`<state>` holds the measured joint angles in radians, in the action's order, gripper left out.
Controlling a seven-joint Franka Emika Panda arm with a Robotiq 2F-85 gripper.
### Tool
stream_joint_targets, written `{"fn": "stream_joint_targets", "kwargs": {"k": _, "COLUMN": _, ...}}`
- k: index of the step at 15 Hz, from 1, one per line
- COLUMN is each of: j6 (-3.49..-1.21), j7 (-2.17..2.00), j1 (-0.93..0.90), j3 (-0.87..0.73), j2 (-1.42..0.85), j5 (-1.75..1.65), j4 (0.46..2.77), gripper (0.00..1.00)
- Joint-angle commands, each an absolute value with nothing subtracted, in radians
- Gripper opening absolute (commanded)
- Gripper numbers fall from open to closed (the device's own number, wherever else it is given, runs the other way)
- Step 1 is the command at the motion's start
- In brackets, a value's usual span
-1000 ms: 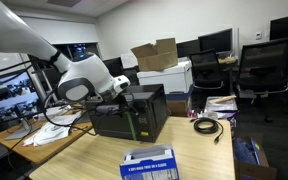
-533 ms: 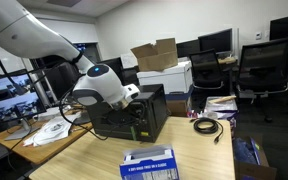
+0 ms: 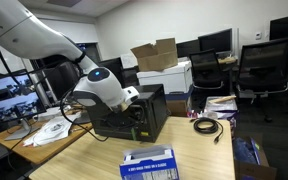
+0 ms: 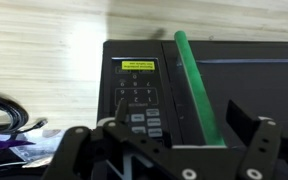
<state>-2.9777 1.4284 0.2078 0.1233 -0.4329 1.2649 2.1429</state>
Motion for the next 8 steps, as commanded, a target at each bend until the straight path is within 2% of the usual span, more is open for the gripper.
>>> {"fn": "stream_joint_targets", "kwargs": {"k": 1, "j6": -2.964, "j7": 1.439, "j1": 0.204, "j3": 0.133, "j2": -0.402, "j5": 1.269, "j4": 2.188, "gripper": 1.00}}
{"fn": "stream_joint_targets", "kwargs": {"k": 8, "j6": -2.961, "j7": 1.383, "j1": 0.170, "j3": 0.114, "j2": -0.357, "j5": 1.194, "j4": 2.253, "gripper": 1.00}}
